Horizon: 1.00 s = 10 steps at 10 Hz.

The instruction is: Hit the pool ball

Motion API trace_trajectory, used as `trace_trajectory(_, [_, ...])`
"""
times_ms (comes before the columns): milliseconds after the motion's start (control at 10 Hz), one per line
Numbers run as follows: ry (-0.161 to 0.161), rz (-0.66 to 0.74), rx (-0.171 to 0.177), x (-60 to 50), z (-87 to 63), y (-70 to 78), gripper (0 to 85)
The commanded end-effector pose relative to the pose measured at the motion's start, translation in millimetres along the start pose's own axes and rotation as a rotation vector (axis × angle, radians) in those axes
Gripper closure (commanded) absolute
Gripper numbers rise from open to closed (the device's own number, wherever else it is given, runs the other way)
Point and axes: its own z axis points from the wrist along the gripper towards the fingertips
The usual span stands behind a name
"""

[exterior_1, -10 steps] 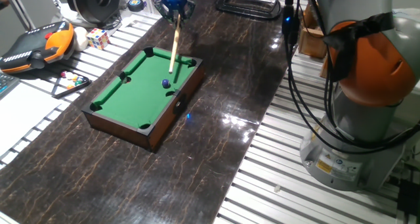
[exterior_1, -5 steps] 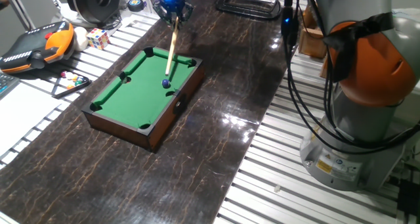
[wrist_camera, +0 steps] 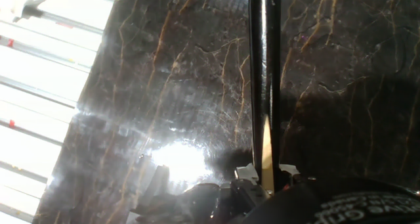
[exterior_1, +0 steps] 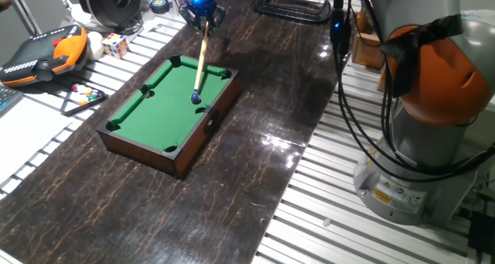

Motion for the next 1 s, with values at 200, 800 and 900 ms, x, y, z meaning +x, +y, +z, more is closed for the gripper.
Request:
trace_trajectory(200, [0.0, 0.0, -0.003, 0.7, 0.4, 0.5, 72.3])
trace_trajectory(800, [-0.007, 0.031, -0.014, 2.2, 3.0, 3.0, 73.0])
trace_trajectory(900, [-0.006, 0.031, -0.012, 2.6, 2.8, 3.1, 73.0])
